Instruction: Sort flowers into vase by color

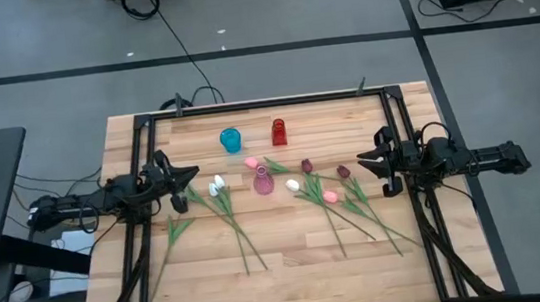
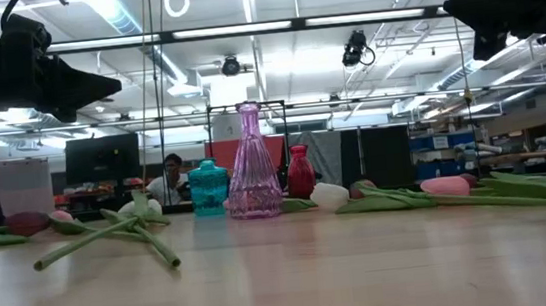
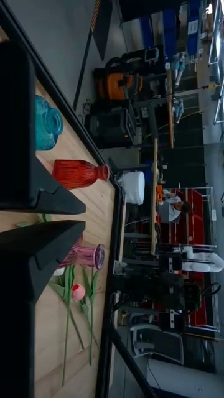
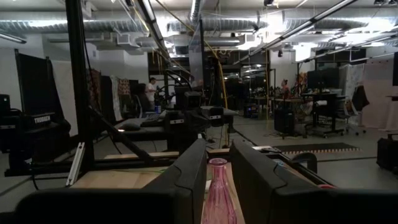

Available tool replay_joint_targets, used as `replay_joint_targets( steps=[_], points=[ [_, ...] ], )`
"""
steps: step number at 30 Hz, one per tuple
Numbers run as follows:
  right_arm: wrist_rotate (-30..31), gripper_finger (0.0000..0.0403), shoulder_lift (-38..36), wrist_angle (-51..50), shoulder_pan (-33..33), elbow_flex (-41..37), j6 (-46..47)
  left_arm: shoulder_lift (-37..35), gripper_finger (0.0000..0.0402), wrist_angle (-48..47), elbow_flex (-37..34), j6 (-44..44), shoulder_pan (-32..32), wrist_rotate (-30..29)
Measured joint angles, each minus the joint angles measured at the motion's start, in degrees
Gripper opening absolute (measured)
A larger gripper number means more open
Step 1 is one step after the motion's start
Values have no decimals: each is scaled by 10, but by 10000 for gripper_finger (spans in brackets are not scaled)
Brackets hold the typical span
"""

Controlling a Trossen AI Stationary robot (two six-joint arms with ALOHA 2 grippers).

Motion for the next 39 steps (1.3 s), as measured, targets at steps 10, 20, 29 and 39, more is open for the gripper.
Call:
replay_joint_targets(
  steps=[10,20,29,39],
  points=[
    [0,87,0,0,0,0,0,0,35,0,0,-14,0,0],
    [0,87,0,0,0,0,0,0,35,26,0,-165,0,2],
    [0,87,0,0,0,0,0,0,35,97,0,-147,0,3],
    [2,87,0,3,0,0,0,0,35,178,0,-134,0,-1]
  ],
)
